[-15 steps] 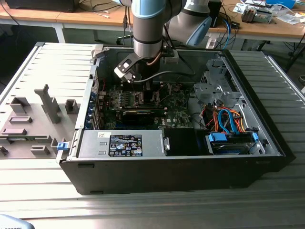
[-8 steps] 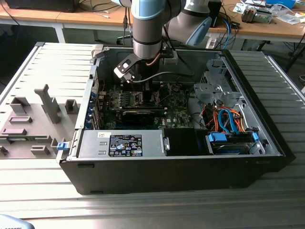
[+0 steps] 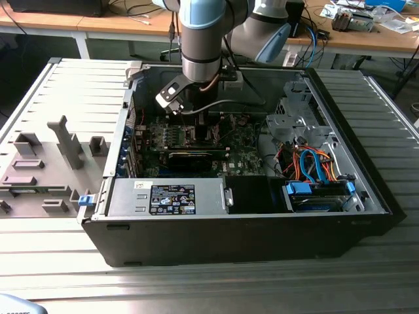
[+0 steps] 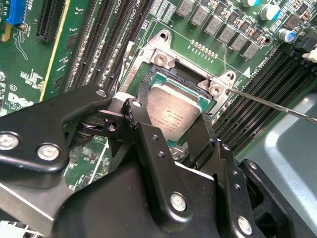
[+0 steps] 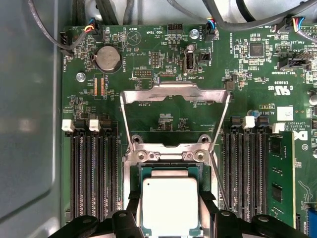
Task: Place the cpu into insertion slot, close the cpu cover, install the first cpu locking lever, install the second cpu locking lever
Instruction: 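Place the cpu into insertion slot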
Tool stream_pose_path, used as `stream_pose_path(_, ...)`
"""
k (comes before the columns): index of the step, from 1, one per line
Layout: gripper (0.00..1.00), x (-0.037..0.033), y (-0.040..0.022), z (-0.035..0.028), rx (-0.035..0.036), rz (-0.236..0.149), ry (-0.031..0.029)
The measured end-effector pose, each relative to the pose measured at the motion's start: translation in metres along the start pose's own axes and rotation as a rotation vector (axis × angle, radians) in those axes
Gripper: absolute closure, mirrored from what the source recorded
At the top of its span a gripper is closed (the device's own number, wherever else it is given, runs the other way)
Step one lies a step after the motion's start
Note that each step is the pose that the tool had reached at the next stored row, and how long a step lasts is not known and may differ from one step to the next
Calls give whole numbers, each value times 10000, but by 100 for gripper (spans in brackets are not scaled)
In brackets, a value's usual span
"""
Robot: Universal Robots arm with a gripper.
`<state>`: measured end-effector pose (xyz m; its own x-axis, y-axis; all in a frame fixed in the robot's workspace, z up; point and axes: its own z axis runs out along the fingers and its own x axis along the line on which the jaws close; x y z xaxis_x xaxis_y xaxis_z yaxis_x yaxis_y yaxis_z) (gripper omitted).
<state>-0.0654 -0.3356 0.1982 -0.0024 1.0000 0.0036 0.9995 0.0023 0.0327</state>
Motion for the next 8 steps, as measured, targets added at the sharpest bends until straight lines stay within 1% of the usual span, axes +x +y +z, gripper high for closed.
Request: stream_pose_path(8, 45, 0, -1, 16, 0, 30, -1)
